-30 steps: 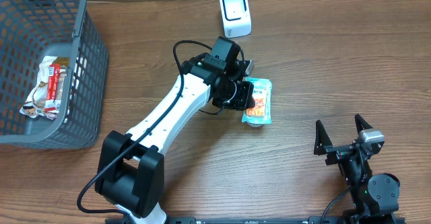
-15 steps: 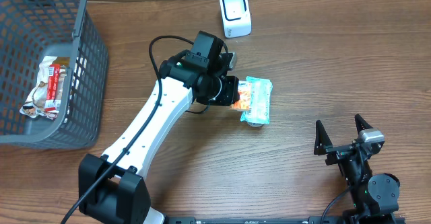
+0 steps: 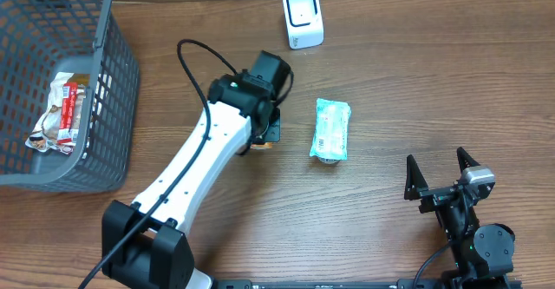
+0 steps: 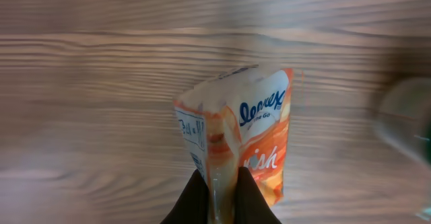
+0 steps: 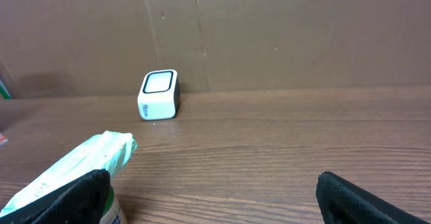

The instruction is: Scan the item barcode

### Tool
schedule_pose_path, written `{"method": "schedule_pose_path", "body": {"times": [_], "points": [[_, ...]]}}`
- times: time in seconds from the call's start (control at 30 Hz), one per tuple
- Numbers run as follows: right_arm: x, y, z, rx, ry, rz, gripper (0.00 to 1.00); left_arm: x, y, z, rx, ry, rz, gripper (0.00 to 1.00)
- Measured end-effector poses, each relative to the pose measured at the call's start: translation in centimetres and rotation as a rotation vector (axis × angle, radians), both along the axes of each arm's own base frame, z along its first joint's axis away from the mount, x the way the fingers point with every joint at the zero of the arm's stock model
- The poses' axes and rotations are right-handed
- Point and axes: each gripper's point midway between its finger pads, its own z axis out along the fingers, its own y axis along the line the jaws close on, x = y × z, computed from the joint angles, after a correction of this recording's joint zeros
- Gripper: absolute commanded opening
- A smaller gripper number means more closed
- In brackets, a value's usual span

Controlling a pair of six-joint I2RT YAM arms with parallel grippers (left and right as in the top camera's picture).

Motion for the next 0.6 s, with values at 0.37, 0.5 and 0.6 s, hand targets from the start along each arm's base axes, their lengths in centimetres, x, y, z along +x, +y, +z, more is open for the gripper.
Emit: {"method": "schedule_pose_path", "body": {"times": [0.37, 0.5, 0.6], "points": [[0.0, 0.0, 0.0, 0.000, -0.001, 0.000, 1.00, -0.3, -0.7, -2.9, 0.265, 0.008, -0.041, 0.04], [0.0, 0.0, 0.0, 0.000, 0.000, 0.000, 1.00, -0.6, -0.7, -5.9, 0.358, 0.074, -0.069, 0.04], [0.0, 0.0, 0.0, 0.000, 0.000, 0.000, 1.00, -0.8, -0.6, -7.8, 0.406, 0.118, -0.079, 0.04]]}}
